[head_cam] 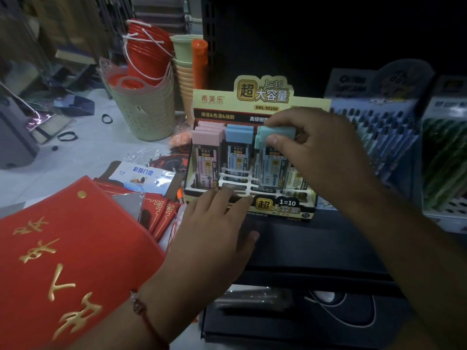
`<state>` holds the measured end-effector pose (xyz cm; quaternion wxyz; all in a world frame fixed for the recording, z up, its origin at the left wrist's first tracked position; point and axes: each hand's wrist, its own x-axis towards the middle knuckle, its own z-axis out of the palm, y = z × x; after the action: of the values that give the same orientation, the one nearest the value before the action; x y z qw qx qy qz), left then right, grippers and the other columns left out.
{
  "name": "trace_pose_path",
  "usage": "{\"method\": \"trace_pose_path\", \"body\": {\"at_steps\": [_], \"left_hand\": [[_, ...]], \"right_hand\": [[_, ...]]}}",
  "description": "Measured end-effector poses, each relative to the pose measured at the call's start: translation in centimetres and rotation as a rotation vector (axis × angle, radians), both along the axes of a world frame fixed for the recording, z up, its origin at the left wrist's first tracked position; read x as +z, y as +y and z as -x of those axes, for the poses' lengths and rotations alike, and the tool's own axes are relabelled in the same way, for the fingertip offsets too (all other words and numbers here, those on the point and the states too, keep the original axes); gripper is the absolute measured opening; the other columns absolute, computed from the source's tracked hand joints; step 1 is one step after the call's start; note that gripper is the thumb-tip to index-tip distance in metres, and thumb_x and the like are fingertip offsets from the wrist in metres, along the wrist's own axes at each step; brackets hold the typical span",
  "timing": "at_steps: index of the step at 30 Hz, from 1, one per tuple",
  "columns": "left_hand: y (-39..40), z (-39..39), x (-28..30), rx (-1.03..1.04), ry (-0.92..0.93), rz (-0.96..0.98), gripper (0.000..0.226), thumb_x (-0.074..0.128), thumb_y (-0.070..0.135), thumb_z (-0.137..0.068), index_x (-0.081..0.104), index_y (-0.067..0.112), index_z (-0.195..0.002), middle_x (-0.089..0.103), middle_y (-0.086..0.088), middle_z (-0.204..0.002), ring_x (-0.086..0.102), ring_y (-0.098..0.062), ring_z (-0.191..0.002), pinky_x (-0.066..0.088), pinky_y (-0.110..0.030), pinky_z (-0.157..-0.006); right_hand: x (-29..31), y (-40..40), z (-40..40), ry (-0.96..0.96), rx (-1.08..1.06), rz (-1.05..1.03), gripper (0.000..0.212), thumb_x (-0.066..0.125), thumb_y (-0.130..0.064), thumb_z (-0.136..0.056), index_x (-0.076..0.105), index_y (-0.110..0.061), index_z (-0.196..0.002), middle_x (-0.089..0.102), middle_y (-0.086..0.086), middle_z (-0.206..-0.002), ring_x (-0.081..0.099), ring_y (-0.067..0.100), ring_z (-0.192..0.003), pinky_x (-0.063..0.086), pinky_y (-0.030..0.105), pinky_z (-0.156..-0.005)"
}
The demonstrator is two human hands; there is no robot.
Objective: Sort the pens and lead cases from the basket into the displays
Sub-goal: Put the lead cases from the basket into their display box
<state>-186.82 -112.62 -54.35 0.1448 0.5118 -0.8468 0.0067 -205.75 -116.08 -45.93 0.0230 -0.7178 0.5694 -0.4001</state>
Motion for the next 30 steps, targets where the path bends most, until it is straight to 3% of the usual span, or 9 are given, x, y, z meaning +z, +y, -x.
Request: {"method": "trace_pose_path", "body": {"at_steps": [6, 11, 16, 21, 30], "left_hand": [[0.1, 0.0, -0.1, -0.008, -0.005, -0.011, 0.062, 0.039, 0.056, -0.086, 0.048, 0.027, -0.14, 0.052, -0.001, -0.139, 0.044, -0.024, -0.128, 0.04, -0.04, -0.101], [-0.1, -0.2, -0.1, -0.023, -0.002, -0.02, 0.06, 0.039, 0.055, -0.087, 0.046, 0.029, -0.141, 0.05, 0.0, -0.14, 0.042, -0.023, -0.129, 0.04, -0.04, -0.1], [-0.1, -0.4, -0.3, -0.036, 0.016, -0.026, 0.06, 0.039, 0.055, -0.087, 0.042, 0.03, -0.143, 0.046, 0.001, -0.143, 0.038, -0.022, -0.131, 0.038, -0.039, -0.103], [0.0, -0.4, -0.4, -0.033, 0.022, -0.036, 0.062, 0.041, 0.054, -0.087, 0.041, 0.03, -0.144, 0.044, 0.0, -0.145, 0.036, -0.022, -0.133, 0.036, -0.04, -0.103], [0.1, -0.3, -0.3, -0.04, 0.026, -0.049, 0.064, 0.042, 0.054, -0.089, 0.034, 0.031, -0.148, 0.035, 0.001, -0.152, 0.026, -0.022, -0.139, 0.029, -0.039, -0.11]], "right_hand": [[0.1, -0.2, -0.8, -0.001, 0.011, 0.032, 0.02, 0.068, -0.029, -0.092, 0.071, -0.03, -0.112, 0.058, -0.024, -0.091, 0.056, -0.009, -0.081, 0.045, 0.011, -0.071], [0.0, -0.4, -1.3, 0.016, 0.033, 0.01, 0.018, 0.068, -0.029, -0.092, 0.072, -0.031, -0.109, 0.062, -0.02, -0.089, 0.06, -0.001, -0.081, 0.052, 0.028, -0.074], [0.4, -0.6, -0.7, 0.043, 0.041, -0.06, 0.017, 0.069, -0.028, -0.091, 0.072, -0.034, -0.107, 0.067, -0.014, -0.093, 0.059, -0.005, -0.082, 0.047, 0.017, -0.07], [0.1, -0.6, -1.0, 0.051, 0.023, -0.048, 0.019, 0.069, -0.031, -0.091, 0.072, -0.033, -0.109, 0.063, -0.015, -0.094, 0.059, 0.001, -0.085, 0.051, 0.027, -0.076], [-0.8, -0.8, -1.8, 0.126, 0.019, -0.031, 0.021, 0.067, -0.027, -0.093, 0.072, -0.027, -0.113, 0.058, -0.019, -0.098, 0.054, 0.001, -0.088, 0.047, 0.026, -0.08]]}}
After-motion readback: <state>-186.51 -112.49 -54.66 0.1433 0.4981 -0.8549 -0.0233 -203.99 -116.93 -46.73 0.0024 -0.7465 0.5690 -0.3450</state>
